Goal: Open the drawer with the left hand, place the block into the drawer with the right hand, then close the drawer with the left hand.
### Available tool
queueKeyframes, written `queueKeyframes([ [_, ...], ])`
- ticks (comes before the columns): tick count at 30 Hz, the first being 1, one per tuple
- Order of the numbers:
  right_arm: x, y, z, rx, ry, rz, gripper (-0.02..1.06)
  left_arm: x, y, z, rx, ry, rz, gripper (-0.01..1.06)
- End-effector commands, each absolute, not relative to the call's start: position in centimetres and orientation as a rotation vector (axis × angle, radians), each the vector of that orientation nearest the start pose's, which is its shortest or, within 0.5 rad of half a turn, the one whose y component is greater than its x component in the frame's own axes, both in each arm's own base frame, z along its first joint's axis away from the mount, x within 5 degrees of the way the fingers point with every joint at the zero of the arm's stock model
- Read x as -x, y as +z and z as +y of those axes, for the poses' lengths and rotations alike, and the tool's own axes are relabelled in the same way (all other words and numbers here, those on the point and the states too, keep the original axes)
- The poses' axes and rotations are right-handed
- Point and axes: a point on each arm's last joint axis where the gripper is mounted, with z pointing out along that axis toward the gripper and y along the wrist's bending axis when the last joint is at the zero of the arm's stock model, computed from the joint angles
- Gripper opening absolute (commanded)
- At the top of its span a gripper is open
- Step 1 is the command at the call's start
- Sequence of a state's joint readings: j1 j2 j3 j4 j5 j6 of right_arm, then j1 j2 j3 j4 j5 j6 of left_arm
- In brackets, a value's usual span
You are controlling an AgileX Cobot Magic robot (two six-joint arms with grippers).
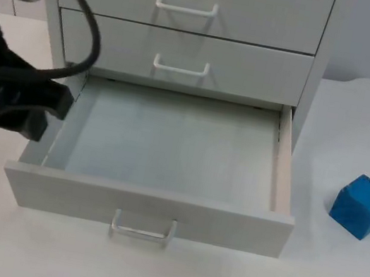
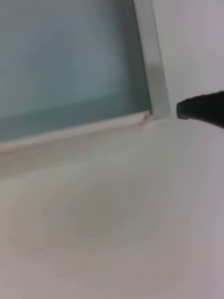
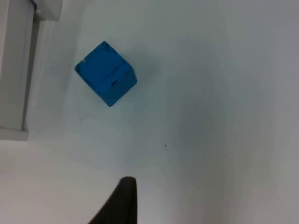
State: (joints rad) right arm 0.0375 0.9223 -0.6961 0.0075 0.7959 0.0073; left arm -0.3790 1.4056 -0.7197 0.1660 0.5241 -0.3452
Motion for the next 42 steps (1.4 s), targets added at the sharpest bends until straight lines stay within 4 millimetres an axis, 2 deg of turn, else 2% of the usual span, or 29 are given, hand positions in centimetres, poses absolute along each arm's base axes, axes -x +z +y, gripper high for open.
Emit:
queueKeyframes([
  [1,-16.6,28.7,0.6,0.026,0.027,2.5,1.05,-23.5,20.6,-8.3,-0.178,-0.079,2.687,0.6],
  [5,-16.6,28.7,0.6,0.026,0.027,2.5,1.05,-23.3,20.8,-8.2,-0.184,-0.093,2.693,0.6],
  [14,-16.5,28.6,0.6,0.024,0.032,2.509,1.05,-22.2,23.5,-7.7,-0.202,-0.13,2.588,0.6],
  [17,-16.5,28.6,0.6,0.024,0.032,2.516,1.05,-22.1,24.0,-7.1,-0.143,-0.144,2.58,0.6],
  [23,-16.4,28.6,0.6,0.024,0.032,2.522,1.05,-21.5,25.1,-3.5,0.006,-0.075,2.58,0.6],
  [27,-16.4,28.6,0.6,0.024,0.032,2.522,1.05,-21.1,25.9,-2.6,0.041,-0.061,2.553,0.6],
  [32,-16.5,28.6,0.6,0.024,0.032,2.519,1.05,-20.7,26.5,-2.4,0.02,-0.045,2.526,0.6],
  [34,-16.5,28.6,0.6,0.024,0.032,2.519,1.05,-20.6,26.4,-2.4,0.008,-0.037,2.543,0.65],
  [36,-16.5,28.6,0.6,0.024,0.032,2.519,1.05,-20.3,26.3,-2.5,-0.016,-0.044,2.575,0.84],
  [37,-16.5,28.6,0.6,0.024,0.032,2.519,1.05,-20.3,26.3,-2.5,-0.016,-0.044,2.575,0.84],
  [39,-16.5,28.6,0.6,0.024,0.032,2.519,1.05,-19.8,26.4,-2.7,-0.023,-0.095,2.588,1.06],
  [42,-16.4,28.6,0.6,0.024,0.032,2.521,1.05,-18.4,26.7,-3.7,-0.079,-0.256,2.556,1.05],
])
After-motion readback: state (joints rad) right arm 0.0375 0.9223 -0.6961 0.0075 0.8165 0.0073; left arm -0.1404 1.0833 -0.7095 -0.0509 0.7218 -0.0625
